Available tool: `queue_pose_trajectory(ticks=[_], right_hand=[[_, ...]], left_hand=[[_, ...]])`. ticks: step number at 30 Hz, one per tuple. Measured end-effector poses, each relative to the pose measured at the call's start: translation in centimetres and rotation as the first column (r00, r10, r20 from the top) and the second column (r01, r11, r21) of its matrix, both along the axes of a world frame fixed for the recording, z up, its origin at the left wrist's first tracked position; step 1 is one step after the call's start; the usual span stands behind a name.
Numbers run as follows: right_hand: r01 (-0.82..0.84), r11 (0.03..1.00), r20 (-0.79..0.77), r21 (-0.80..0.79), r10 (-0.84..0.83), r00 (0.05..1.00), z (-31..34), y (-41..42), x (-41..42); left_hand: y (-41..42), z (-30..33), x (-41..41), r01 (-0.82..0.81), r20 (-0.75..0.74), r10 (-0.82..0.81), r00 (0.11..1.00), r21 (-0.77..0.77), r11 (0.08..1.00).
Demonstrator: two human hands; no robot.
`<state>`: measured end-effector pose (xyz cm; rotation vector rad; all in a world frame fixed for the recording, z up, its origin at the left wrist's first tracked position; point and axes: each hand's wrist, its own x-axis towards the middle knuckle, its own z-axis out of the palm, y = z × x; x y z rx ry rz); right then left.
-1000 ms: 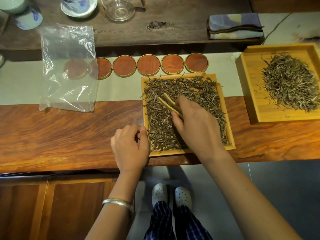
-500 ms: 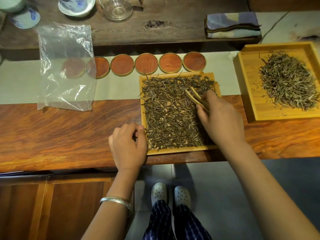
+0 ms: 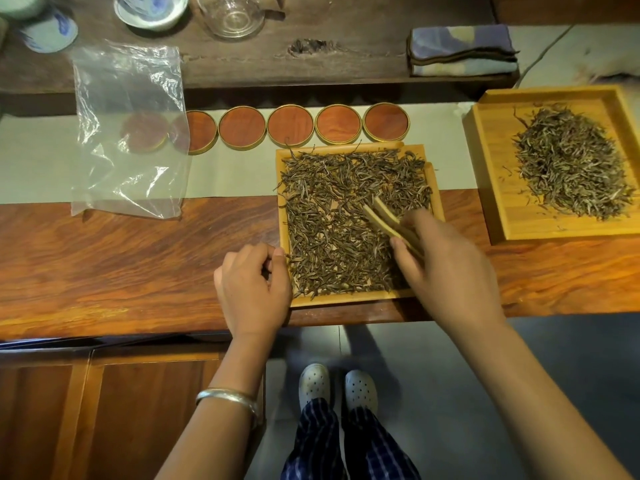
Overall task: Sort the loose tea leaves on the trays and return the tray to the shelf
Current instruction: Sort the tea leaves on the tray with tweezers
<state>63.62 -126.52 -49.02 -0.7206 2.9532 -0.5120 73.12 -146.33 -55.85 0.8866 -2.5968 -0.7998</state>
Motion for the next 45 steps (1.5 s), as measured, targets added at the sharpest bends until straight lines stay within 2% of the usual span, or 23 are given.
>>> queue_pose_trajectory(ticks=[5, 10, 14, 17, 29, 34, 39, 41, 45], right_hand=[[-0.058, 0.997, 0.083, 0.051, 0.054, 0.995, -0.5, 0.1, 2.3], [-0.023, 1.0, 0.038, -0.01, 0.023, 0.999, -0.4, 0.6, 1.8], [0.037, 0.998, -0.004, 0.047, -0.037, 0.999, -0.1, 2.2, 0.9], [0.014, 0.995, 0.007, 0.099, -0.015, 1.0, -0.4, 2.5, 0.7], [-0.048, 0.997, 0.019, 0.063, 0.047, 0.999, -0.5, 1.7, 1.2], [-0.011, 0.999, -0.036, -0.03, 0.01, 0.999, 0.1, 1.8, 0.7], [0.018, 0.995, 0.074, -0.096, -0.011, 0.997, 1.5, 2.2, -1.9], [-0.004, 0.989, 0.12, -0.147, 0.022, 0.993, 2.2, 1.6, -3.5], [-0.134, 0.976, 0.096, -0.172, 0.152, 0.984, 3.7, -1.0, -8.6]], left_hand=[[0.1, 0.0, 0.0, -0.001, 0.009, 0.001, 1.0, 0.003, 1.0], [0.1, 0.1, 0.0, -0.003, 0.013, 0.003, 1.0, 0.009, 1.0], [0.0, 0.2, 0.0, 0.002, 0.026, -0.003, 1.0, 0.01, 1.0], [0.0, 0.2, 0.1, 0.002, 0.032, -0.002, 0.999, 0.016, 1.0], [-0.2, -0.7, 0.2, -0.002, 0.007, 0.002, 1.0, -0.003, 1.0], [-0.3, -0.7, 0.0, -0.018, -0.006, 0.018, 1.0, 0.015, 1.0], [-0.4, 0.2, -0.3, -0.021, 0.002, 0.021, 1.0, 0.069, 0.997], [-0.5, 0.7, -0.4, -0.009, 0.023, 0.007, 1.0, 0.083, 0.996], [-0.7, 1.5, -0.7, 0.011, 0.082, -0.02, 0.996, 0.11, 0.994]])
